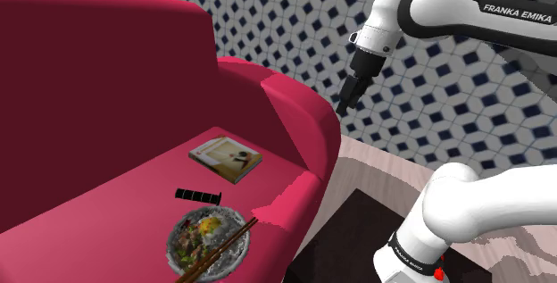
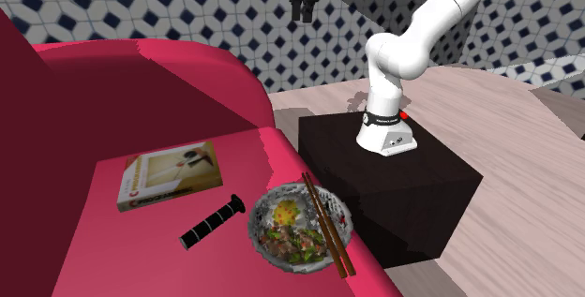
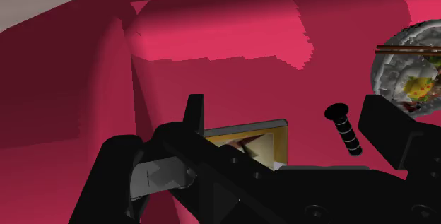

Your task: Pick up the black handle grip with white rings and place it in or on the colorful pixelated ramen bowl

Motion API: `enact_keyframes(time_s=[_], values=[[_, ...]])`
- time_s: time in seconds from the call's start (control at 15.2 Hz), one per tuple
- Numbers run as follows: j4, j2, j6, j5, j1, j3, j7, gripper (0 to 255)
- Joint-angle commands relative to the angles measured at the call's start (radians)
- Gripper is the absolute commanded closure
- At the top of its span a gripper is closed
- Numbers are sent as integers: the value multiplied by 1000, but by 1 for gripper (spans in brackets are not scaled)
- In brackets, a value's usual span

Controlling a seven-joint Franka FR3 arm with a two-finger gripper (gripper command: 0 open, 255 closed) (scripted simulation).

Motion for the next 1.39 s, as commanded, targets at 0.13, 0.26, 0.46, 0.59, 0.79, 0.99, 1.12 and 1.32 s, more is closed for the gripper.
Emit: enact_keyframes(time_s=[0.13,0.26,0.46,0.59,0.79,0.99,1.12,1.32], values=[[-6,55,57,9,14,17,-10,0],[-8,114,112,17,28,34,-19,0],[-1,207,191,27,47,60,-33,0],[10,273,242,31,59,77,-42,0],[34,375,312,33,75,103,-53,0],[68,480,376,30,90,130,-61,0],[97,551,414,24,100,147,-64,0],[147,660,465,9,114,173,-66,0]])
